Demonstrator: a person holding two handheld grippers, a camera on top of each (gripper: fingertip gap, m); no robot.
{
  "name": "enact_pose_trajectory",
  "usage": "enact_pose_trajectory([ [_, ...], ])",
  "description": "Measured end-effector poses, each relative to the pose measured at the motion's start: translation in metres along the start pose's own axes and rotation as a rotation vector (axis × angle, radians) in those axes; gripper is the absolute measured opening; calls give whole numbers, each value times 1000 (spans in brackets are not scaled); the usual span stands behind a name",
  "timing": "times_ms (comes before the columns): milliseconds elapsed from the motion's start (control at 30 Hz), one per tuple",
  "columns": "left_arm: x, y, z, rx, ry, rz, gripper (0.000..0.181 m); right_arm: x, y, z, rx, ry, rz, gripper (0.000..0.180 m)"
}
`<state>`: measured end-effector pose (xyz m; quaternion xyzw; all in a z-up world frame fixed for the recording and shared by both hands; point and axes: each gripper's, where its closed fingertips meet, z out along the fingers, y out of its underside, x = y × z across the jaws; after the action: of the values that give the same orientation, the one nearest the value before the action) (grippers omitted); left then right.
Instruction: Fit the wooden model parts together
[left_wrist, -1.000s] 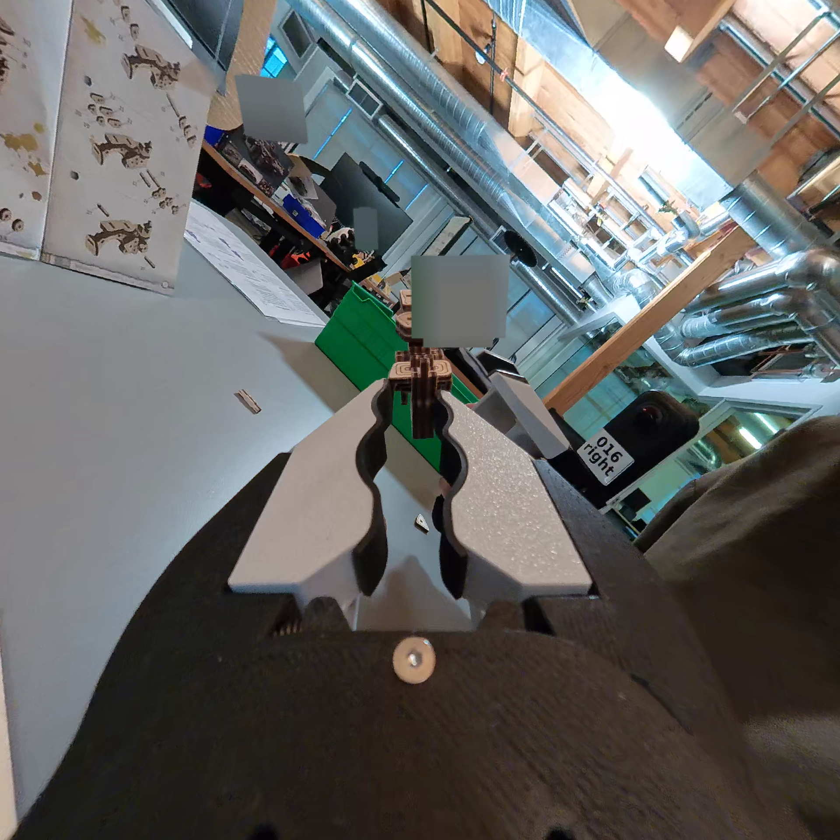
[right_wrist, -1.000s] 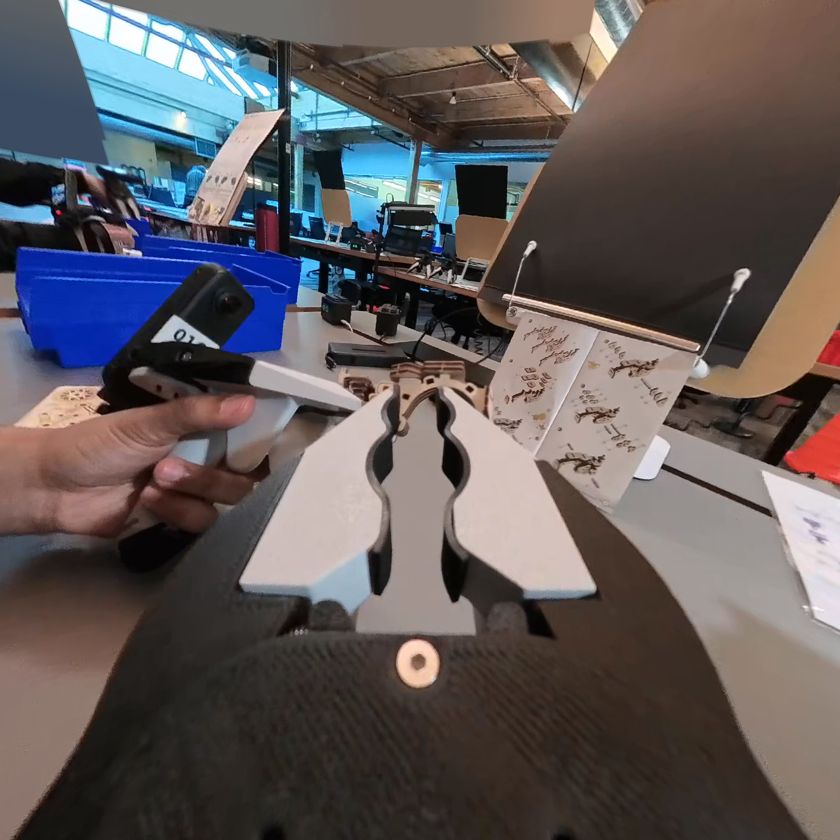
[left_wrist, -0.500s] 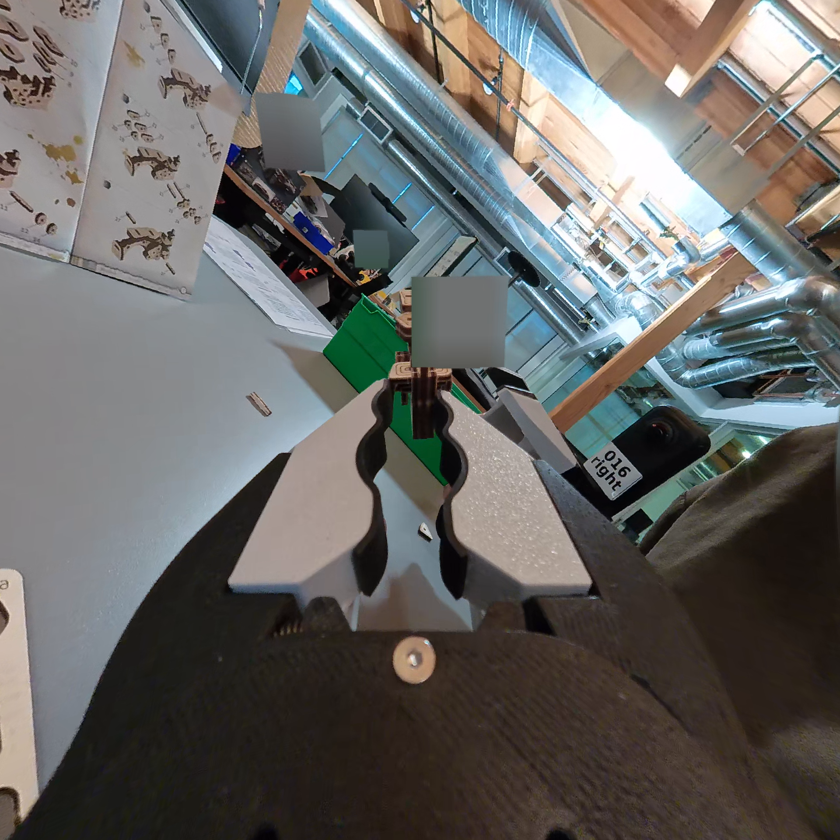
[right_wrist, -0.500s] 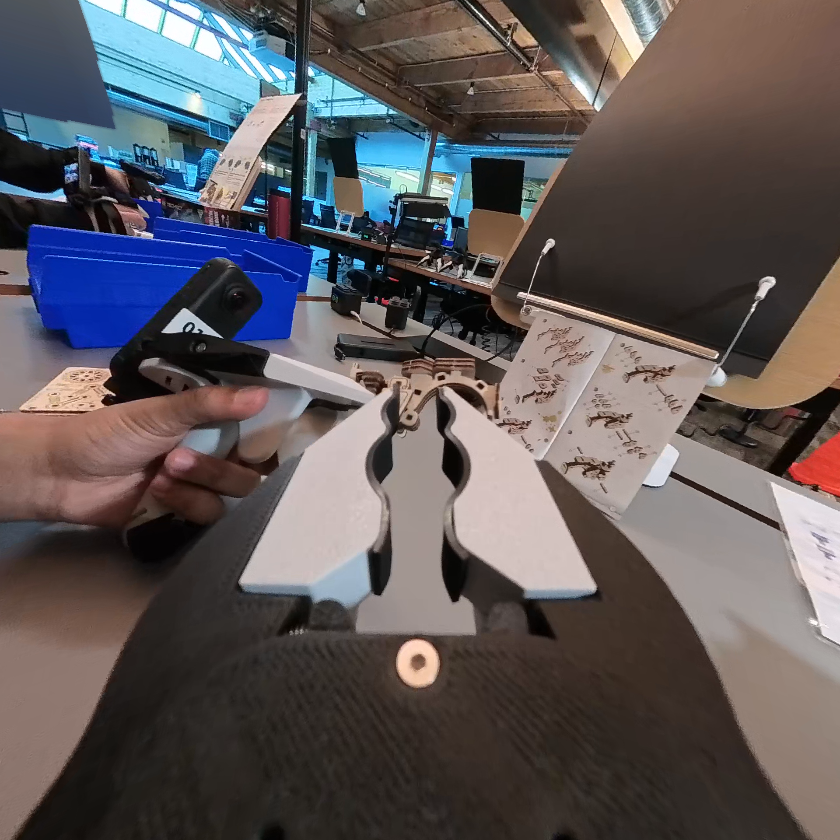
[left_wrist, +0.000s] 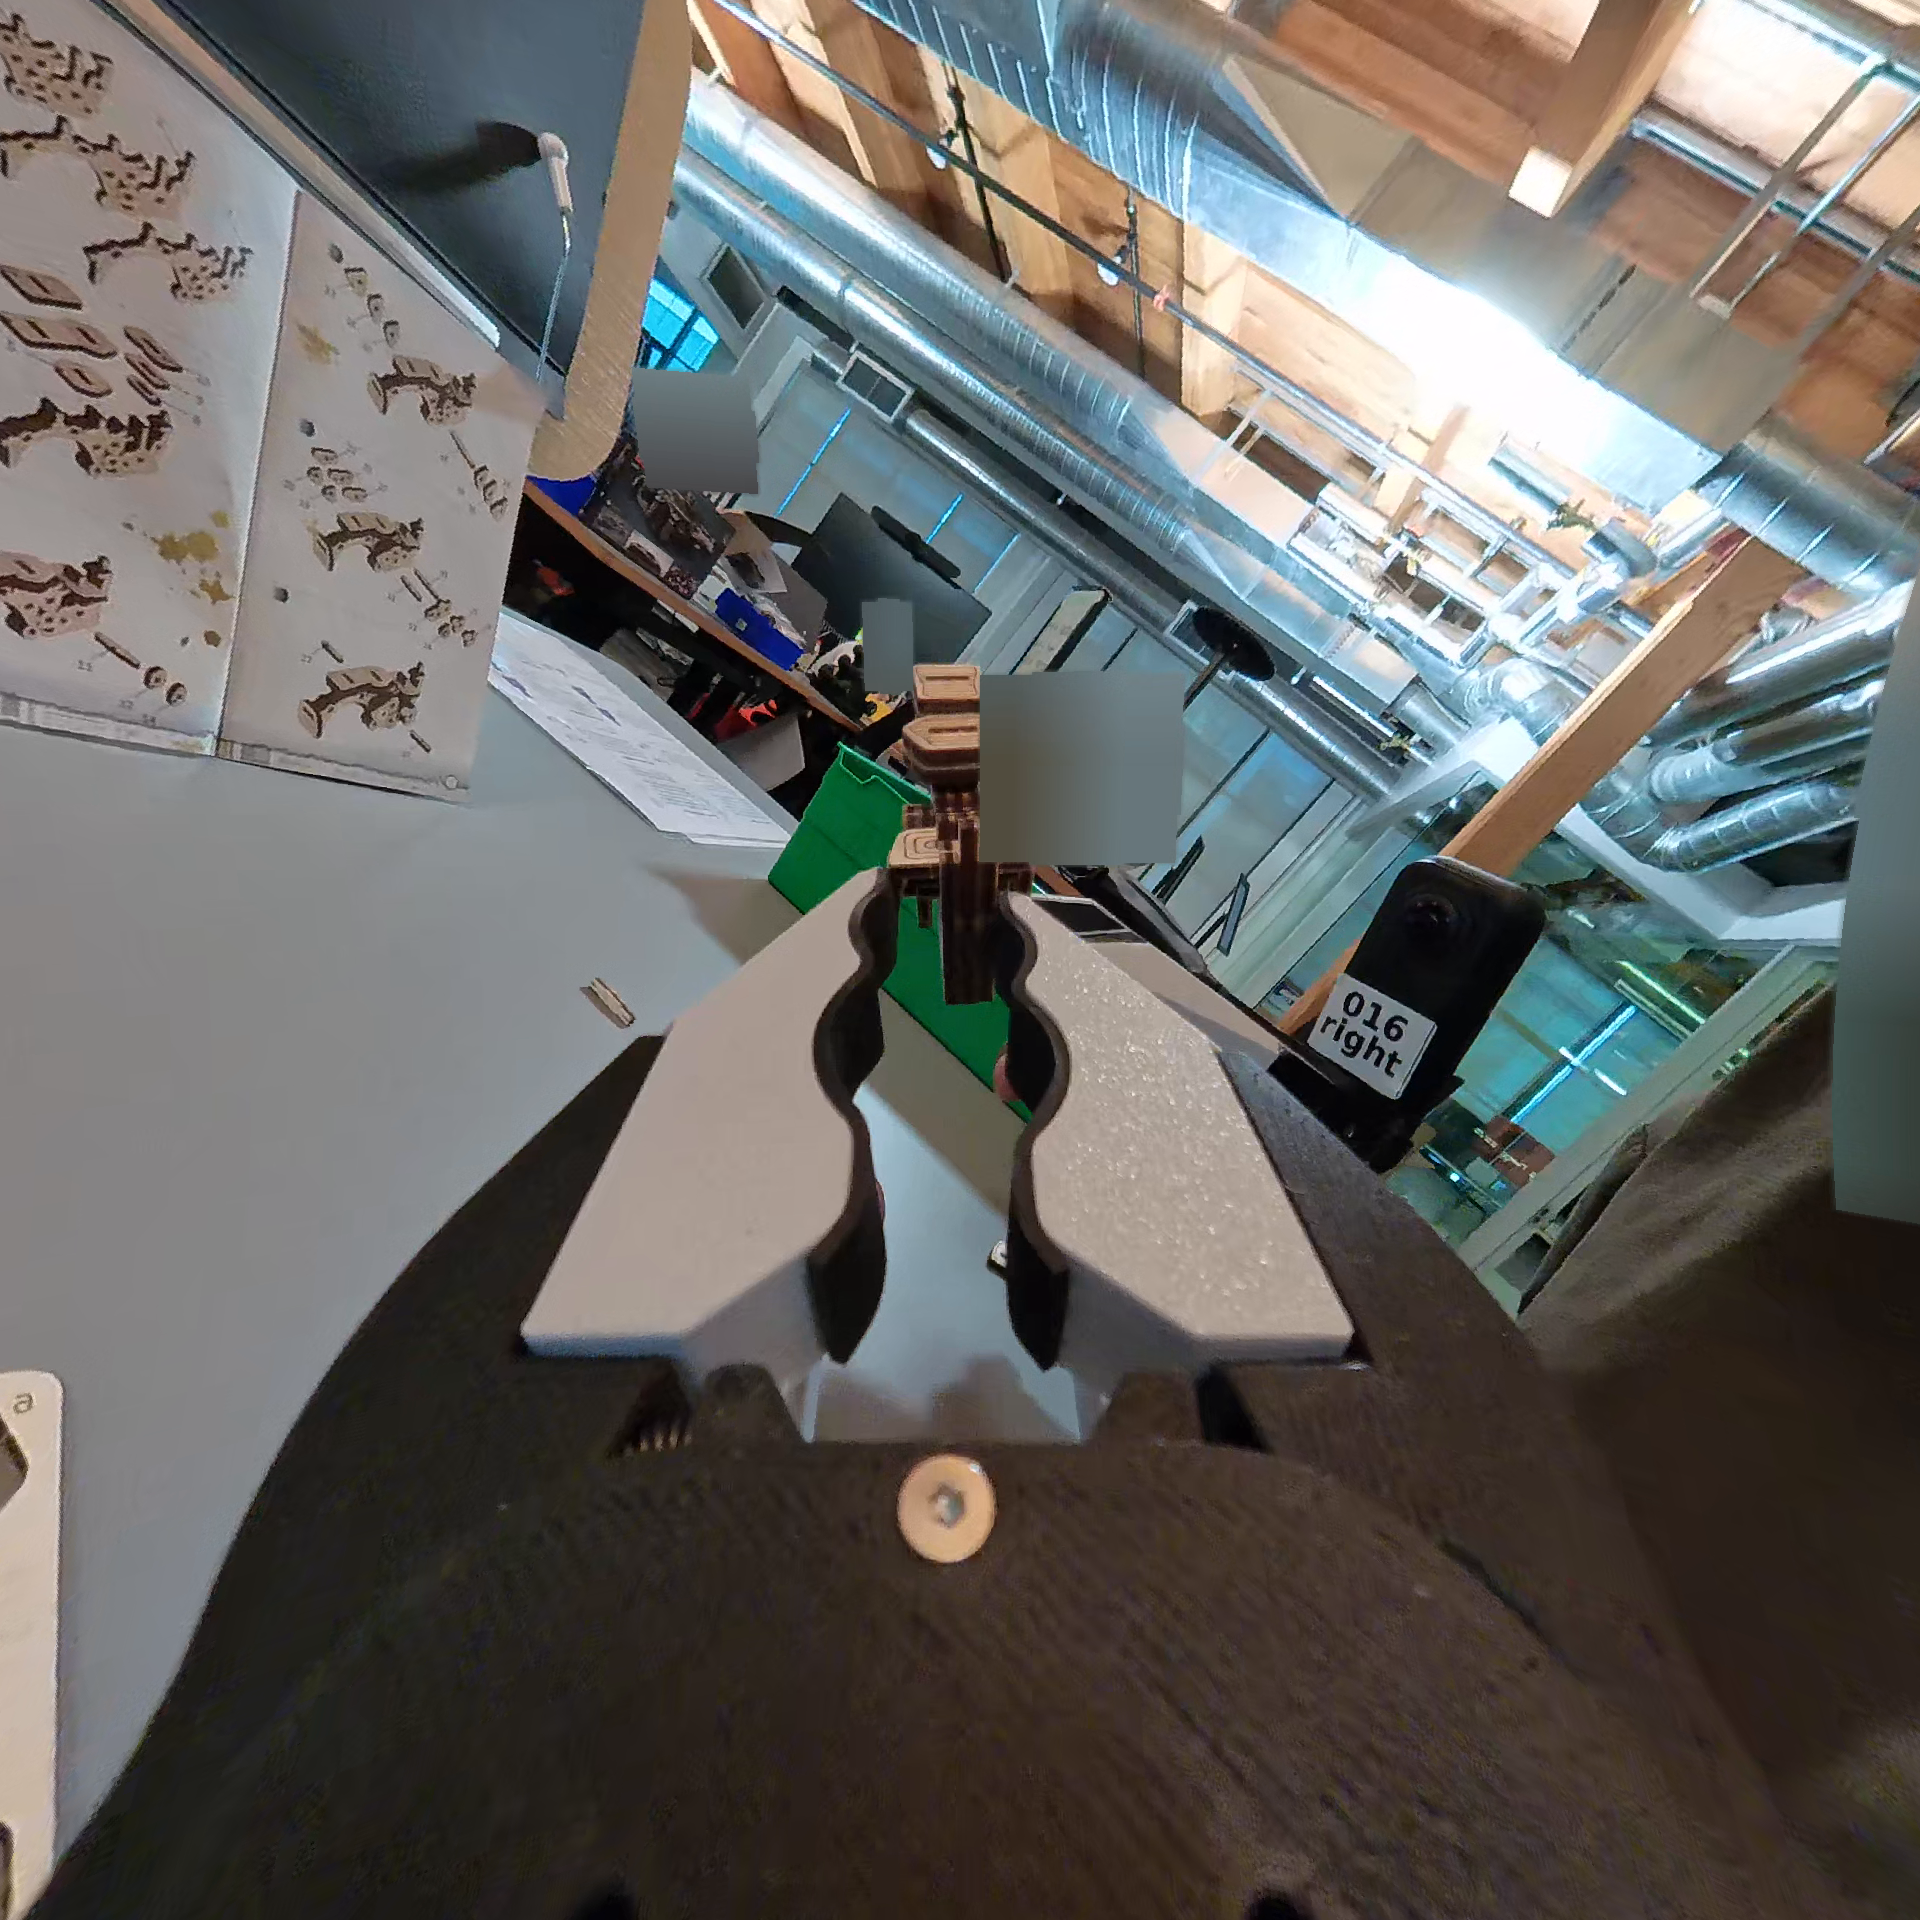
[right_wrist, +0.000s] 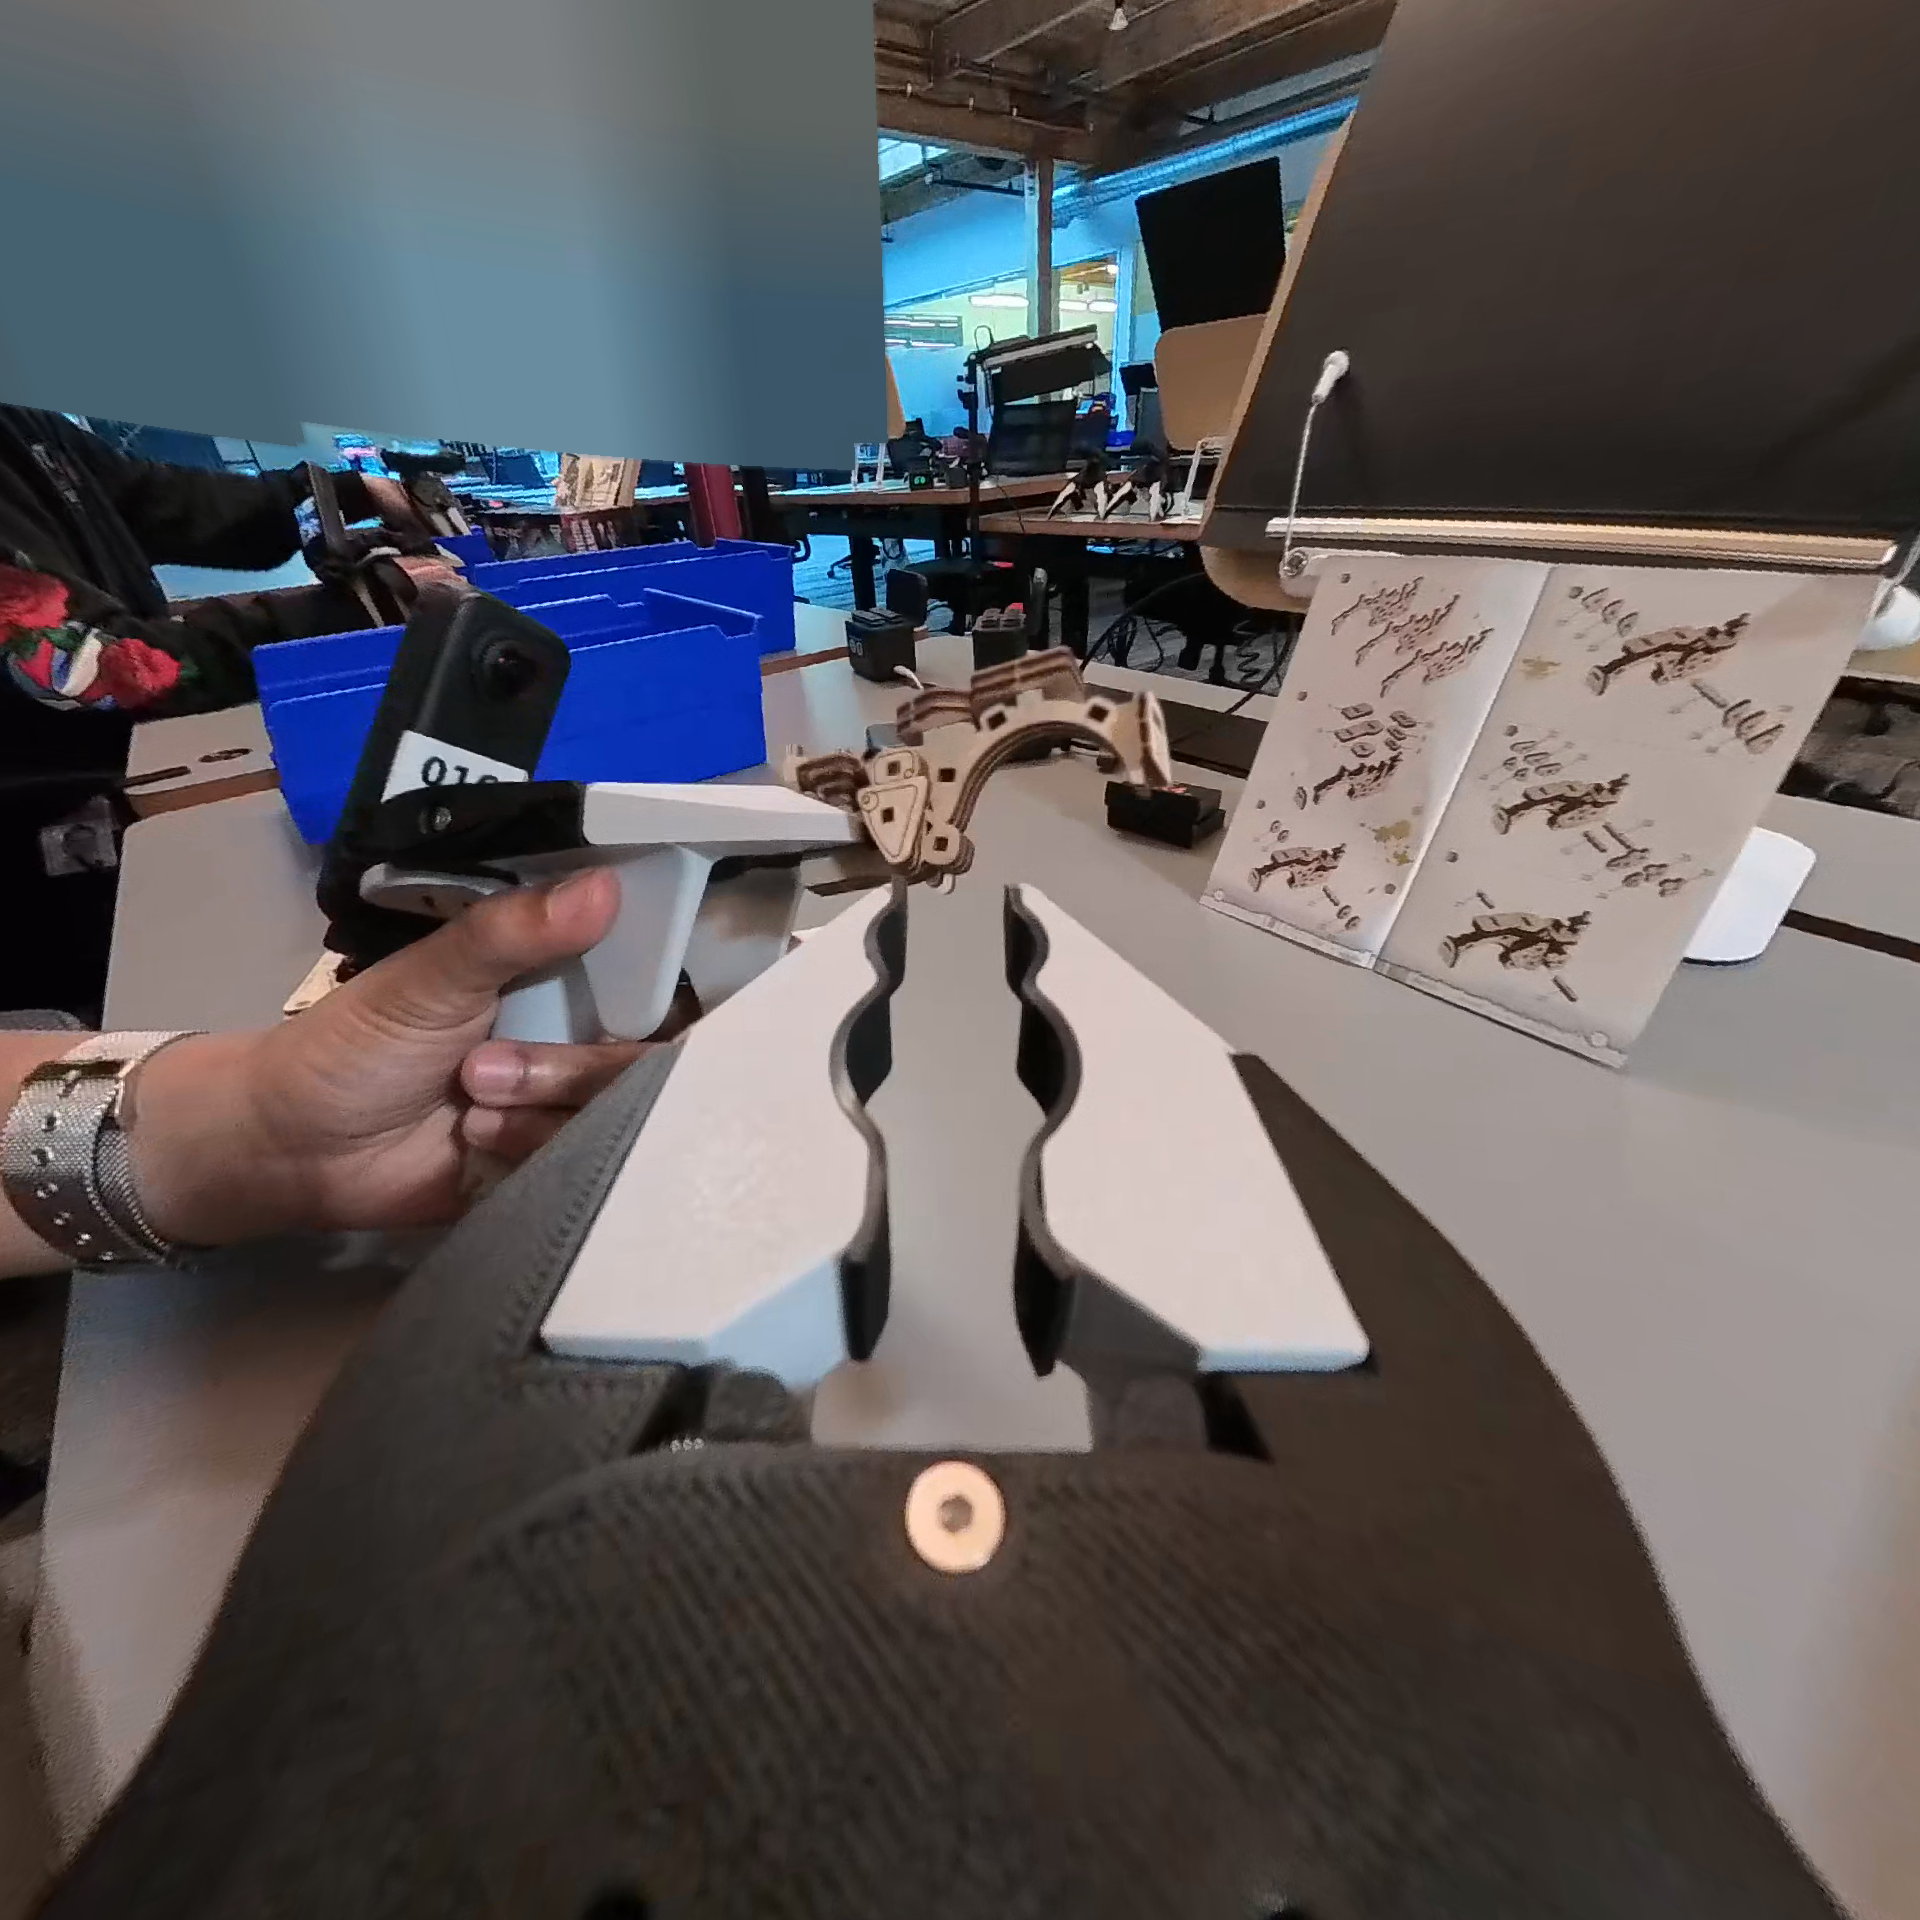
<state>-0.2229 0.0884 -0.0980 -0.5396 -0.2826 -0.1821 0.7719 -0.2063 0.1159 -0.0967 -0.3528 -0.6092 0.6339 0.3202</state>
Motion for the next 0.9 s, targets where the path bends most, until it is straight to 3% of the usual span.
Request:
enact_pose_trajectory([
  [333, -3, 1, 0, 6, 0, -48, 15, -6, 5, 3, -19, 18, -107, 17],
  [900, -8, -3, -3, 29, -1, -89, 8, -1, 5, 3, -16, 34, -94, 15],
])
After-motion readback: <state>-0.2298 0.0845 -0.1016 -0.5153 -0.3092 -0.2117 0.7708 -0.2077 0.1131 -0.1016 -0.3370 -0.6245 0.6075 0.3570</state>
